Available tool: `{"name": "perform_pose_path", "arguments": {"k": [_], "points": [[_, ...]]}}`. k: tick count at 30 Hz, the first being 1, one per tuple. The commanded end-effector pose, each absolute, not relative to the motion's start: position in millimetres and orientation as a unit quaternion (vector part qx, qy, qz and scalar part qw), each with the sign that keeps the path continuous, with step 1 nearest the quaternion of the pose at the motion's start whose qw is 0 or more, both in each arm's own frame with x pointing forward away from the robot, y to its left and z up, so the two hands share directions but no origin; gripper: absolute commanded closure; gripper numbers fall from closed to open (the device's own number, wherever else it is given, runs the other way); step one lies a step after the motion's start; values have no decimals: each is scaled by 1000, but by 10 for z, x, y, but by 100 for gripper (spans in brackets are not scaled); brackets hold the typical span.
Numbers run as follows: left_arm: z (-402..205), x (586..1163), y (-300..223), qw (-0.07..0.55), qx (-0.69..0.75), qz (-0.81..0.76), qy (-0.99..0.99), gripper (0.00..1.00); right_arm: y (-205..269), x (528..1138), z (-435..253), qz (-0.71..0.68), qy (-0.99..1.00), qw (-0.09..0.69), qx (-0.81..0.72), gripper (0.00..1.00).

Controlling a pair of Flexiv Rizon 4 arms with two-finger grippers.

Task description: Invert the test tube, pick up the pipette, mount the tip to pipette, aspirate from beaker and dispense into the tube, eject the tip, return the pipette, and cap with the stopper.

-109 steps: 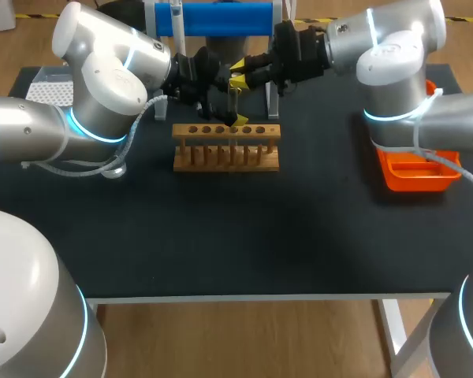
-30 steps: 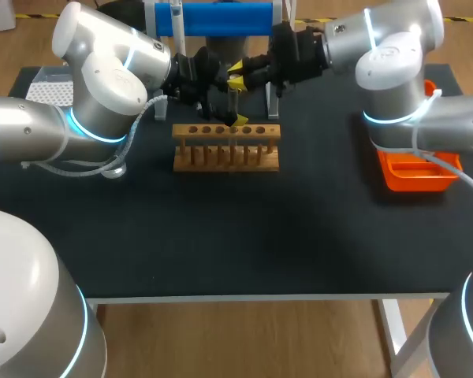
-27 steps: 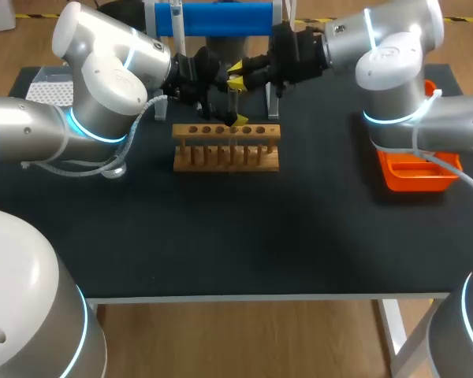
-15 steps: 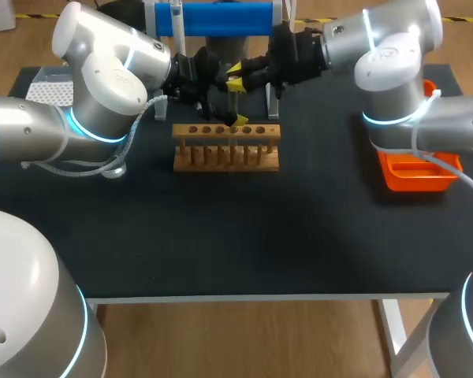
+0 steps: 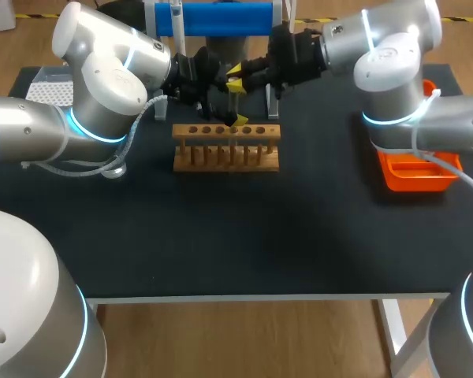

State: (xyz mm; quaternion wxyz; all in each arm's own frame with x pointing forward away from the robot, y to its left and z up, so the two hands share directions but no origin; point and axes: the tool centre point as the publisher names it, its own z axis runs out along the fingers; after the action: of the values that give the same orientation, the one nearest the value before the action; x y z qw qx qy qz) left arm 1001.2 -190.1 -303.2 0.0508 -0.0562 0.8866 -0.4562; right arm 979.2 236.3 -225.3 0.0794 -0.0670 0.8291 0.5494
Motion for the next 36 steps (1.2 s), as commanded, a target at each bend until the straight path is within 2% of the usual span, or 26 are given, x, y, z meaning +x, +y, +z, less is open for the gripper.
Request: {"name": "perform_pose_path", "arguments": {"k": [1,36], "points": [[-3031,10020,-1899,50,-56,-456,887,0,2341,9799,-2247,552,827,80,-68,100],[-3031,10020,-1899,50,-56,-456,887,0,2355,9799,-2357,542,836,65,-53,100]]}}
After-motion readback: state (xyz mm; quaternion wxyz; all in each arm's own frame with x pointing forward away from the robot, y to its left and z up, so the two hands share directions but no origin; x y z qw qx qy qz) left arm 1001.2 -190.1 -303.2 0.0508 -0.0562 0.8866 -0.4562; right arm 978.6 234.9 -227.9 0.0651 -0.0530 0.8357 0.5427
